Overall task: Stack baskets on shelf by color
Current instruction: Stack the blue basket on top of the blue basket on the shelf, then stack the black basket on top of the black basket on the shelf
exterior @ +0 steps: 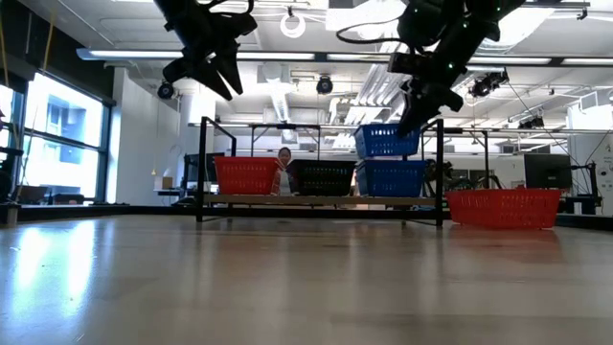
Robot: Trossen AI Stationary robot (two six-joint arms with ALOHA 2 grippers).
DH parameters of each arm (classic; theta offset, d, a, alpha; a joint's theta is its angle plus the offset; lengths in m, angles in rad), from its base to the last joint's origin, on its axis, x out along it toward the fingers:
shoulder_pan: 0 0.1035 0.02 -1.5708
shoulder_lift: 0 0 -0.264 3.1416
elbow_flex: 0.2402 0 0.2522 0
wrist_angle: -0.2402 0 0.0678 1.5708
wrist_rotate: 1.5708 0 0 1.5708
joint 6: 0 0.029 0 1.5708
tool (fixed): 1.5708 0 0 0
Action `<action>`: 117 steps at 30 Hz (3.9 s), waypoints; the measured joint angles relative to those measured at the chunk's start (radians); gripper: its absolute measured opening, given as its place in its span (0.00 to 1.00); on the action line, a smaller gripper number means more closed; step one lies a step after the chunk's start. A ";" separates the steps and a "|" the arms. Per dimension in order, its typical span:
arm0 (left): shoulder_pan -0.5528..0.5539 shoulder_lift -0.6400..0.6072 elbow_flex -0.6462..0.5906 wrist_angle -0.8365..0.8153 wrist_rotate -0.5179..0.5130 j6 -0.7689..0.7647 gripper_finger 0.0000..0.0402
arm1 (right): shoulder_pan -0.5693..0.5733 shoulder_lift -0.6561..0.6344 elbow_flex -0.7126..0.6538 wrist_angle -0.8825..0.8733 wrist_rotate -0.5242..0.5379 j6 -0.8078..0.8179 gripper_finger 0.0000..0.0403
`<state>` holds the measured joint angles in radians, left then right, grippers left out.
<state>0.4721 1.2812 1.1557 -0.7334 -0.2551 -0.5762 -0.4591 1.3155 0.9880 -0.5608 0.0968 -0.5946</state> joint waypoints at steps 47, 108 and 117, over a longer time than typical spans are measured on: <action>0.000 0.000 0.000 0.008 -0.010 0.003 0.29 | -0.012 0.039 0.001 0.019 0.007 0.063 0.24; -0.161 0.000 0.000 0.013 0.165 0.368 0.29 | 1.089 0.037 0.137 -0.463 -0.150 1.645 0.26; -0.161 0.000 0.000 0.013 0.165 0.335 0.29 | 1.269 0.044 0.137 -0.445 -0.153 1.698 0.34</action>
<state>0.3111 1.2816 1.1553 -0.7200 -0.0898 -0.2415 0.8100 1.3593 1.1252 -1.0055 -0.0558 1.1034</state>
